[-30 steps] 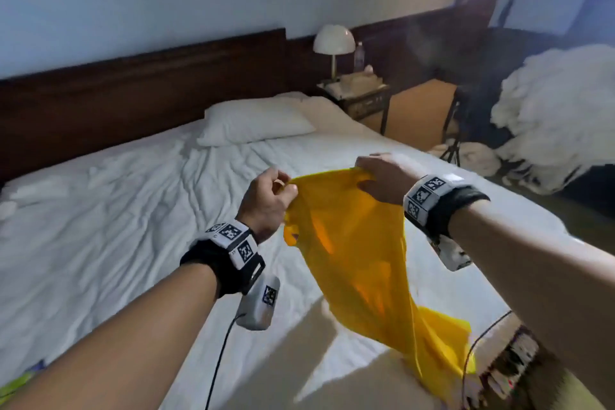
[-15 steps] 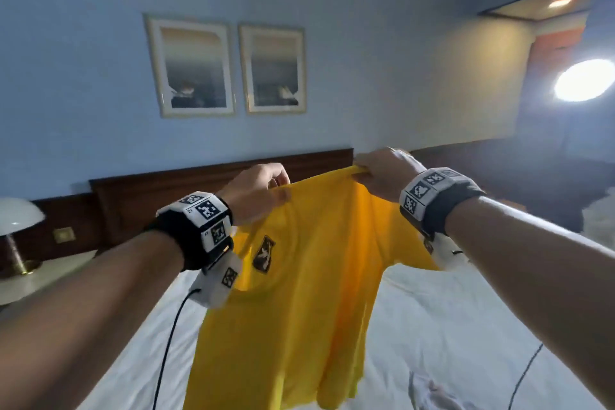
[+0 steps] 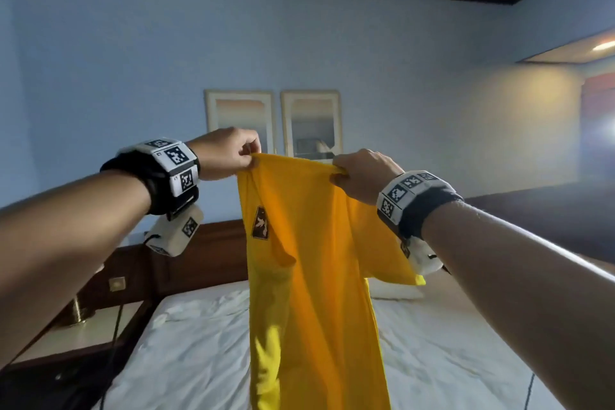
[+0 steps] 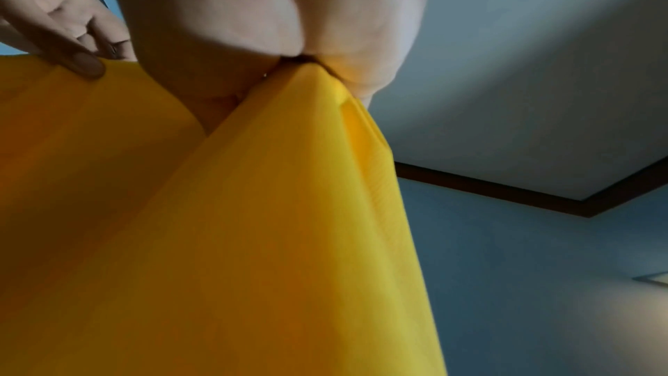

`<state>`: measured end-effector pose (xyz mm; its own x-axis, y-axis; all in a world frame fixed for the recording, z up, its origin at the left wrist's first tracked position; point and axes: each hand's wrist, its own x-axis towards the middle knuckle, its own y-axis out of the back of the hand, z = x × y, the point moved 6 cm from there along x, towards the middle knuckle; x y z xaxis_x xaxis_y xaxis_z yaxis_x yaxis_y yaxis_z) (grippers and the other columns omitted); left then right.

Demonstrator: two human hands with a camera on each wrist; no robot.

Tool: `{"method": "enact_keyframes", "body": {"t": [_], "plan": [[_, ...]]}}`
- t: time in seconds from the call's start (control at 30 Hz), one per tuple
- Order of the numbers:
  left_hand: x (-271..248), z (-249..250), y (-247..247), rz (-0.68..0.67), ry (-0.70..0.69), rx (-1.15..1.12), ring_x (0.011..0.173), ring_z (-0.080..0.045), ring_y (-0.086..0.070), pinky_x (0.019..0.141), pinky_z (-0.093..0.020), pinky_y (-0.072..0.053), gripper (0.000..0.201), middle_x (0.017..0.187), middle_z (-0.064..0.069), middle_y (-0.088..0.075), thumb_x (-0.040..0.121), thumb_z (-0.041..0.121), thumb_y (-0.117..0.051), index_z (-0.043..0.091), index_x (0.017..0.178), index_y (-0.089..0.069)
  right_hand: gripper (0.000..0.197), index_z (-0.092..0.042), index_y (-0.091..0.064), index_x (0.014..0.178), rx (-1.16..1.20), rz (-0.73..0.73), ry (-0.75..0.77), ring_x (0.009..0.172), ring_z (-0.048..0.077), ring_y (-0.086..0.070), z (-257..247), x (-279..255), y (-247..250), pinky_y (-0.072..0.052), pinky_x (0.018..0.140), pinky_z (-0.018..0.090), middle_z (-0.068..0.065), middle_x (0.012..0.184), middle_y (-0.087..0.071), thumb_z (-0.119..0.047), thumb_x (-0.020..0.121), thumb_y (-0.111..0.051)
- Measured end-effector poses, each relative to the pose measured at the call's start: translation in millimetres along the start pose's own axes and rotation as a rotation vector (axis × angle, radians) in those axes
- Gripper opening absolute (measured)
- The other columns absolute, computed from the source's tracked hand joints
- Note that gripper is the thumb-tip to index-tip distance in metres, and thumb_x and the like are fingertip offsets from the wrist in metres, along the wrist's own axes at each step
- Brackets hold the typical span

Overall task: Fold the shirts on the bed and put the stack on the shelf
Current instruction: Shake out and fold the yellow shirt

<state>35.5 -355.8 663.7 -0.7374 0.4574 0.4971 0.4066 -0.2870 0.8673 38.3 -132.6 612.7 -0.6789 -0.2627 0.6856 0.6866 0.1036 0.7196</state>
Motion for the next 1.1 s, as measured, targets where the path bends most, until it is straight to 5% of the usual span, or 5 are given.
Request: {"method": "enact_keyframes", "body": {"t": [0.27, 0.43, 0.7, 0.87, 1.1], "plan": [[7.1, -11.2, -17.3, -0.057, 0.098, -0.157, 0.074, -0.021, -0.059, 0.062, -0.028, -0.045, 0.002, 0.081, -0.003, -0.063, 0.087, 0.016, -0.064, 0.015, 0.088, -0.064, 0.020, -0.020, -0.063, 0.093, 0.036, 0.061, 0.034, 0.070, 0.012, -0.060, -23.2, 43.2, 3.2, -0.049, 0.063, 0.024, -0.007, 0.072, -0.055, -0.028, 0.102, -0.048], [11.3, -6.9, -72.5, -0.155, 0.124, -0.421, 0.101, -0.021, -0.068, 0.085, -0.036, -0.055, 0.075, 0.115, 0.003, -0.069, 0.059, 0.071, -0.076, 0.030, 0.121, -0.063, 0.015, -0.023, -0.063, 0.093, 0.060, 0.093, 0.088, 0.074, 0.017, -0.063, -45.7, 60.6, 2.8, -0.057, 0.067, 0.031, -0.004, 0.081, -0.063, -0.030, 0.099, -0.050], [26.1, -15.0, -82.0, 0.050, 0.134, -0.380, 0.065, -0.023, -0.057, 0.067, -0.039, -0.049, 0.028, 0.068, -0.008, -0.059, 0.097, 0.024, -0.061, 0.012, 0.071, -0.064, 0.024, -0.027, -0.060, 0.094, 0.117, 0.088, 0.132, 0.073, 0.018, -0.062, -41.2, 52.2, -1.8, -0.052, 0.064, 0.029, -0.005, 0.081, -0.063, -0.051, 0.091, -0.060], [20.4, -9.0, -64.0, -0.067, -0.013, -0.199, 0.059, -0.003, -0.046, 0.055, -0.019, -0.035, 0.028, 0.068, 0.004, -0.053, 0.101, 0.017, -0.057, 0.014, 0.074, -0.065, 0.040, -0.019, -0.059, 0.122, 0.013, -0.249, 0.100, 0.094, 0.017, -0.061, -14.8, 27.1, -48.8, -0.052, 0.093, 0.032, 0.000, 0.109, -0.065, -0.038, 0.089, -0.070], [3.2, -26.4, -57.3, -0.071, 0.140, 0.060, 0.085, -0.019, -0.057, 0.073, -0.032, -0.049, 0.033, 0.104, -0.001, -0.068, 0.099, 0.002, -0.048, 0.018, 0.106, -0.075, 0.022, -0.012, -0.066, 0.093, -0.042, -0.379, -0.127, 0.079, 0.019, -0.059, 35.9, -7.5, -106.8, -0.045, 0.073, 0.028, 0.005, 0.092, -0.067, -0.032, 0.097, -0.057]]}}
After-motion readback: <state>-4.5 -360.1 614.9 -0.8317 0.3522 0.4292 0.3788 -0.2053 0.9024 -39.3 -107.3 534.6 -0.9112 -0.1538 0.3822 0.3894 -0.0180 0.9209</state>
